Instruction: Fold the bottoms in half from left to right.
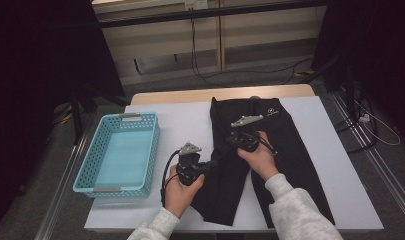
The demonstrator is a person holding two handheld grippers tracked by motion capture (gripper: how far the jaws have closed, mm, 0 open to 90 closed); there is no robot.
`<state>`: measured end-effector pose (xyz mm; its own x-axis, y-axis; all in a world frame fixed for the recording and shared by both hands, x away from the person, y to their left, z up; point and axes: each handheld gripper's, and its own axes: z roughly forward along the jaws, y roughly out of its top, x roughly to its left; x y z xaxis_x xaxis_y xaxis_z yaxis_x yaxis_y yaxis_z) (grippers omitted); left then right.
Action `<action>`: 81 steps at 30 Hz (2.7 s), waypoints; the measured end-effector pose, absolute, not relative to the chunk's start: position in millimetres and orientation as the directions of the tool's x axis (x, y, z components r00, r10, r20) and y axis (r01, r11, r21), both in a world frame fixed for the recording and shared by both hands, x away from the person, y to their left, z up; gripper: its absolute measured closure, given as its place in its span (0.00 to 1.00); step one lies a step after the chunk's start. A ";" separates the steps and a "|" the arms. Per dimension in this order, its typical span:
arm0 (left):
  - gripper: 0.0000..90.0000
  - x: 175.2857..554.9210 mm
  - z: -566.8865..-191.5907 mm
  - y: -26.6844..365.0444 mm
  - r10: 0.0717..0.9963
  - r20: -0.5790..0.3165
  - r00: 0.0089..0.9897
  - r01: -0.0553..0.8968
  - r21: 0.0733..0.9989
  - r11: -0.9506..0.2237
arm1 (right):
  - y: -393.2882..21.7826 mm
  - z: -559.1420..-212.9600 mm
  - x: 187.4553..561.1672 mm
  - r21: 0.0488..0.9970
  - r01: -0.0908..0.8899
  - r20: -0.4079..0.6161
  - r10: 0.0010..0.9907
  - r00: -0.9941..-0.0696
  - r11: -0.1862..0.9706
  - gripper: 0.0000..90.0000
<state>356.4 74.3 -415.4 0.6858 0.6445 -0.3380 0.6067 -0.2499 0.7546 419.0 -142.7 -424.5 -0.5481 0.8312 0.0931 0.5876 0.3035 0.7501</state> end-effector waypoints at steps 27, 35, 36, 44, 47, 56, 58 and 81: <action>0.99 355.0 -416.6 68.4 0.610 -0.341 0.715 0.608 0.735 -0.302 | -186.0 -447.3 437.9 0.728 0.669 0.145 0.920 -0.365 0.151 0.60; 0.99 355.4 -413.6 72.0 0.604 -0.348 0.717 0.606 0.739 -0.293 | -186.0 -446.6 457.5 0.745 0.664 0.186 0.933 -0.309 0.071 0.65; 0.99 355.3 -412.8 72.6 0.602 -0.350 0.718 0.606 0.739 -0.293 | -185.9 -447.1 459.6 0.743 0.664 0.183 0.932 -0.313 0.078 0.68; 0.99 355.5 -412.5 74.2 0.599 -0.366 0.712 0.613 0.740 -0.277 | -182.4 -443.9 467.6 0.754 0.649 0.168 0.925 -0.341 0.102 0.99; 0.99 355.8 -411.6 75.2 0.598 -0.367 0.712 0.611 0.743 -0.272 | -183.5 -441.5 469.9 0.760 0.641 0.171 0.920 -0.353 0.105 1.00; 0.99 356.7 -411.6 77.2 0.599 -0.377 0.707 0.617 0.742 -0.261 | -185.1 -439.2 470.3 0.773 0.623 0.153 0.919 -0.363 0.118 1.00; 0.99 356.9 -410.7 76.4 0.595 -0.380 0.708 0.617 0.743 -0.259 | -185.8 -437.9 470.3 0.776 0.622 0.170 0.916 -0.365 0.104 1.00; 0.99 363.3 -380.4 35.1 0.465 -0.475 0.747 0.611 0.767 -0.199 | -205.7 -400.3 478.1 0.778 0.587 0.020 0.924 -0.381 0.225 1.00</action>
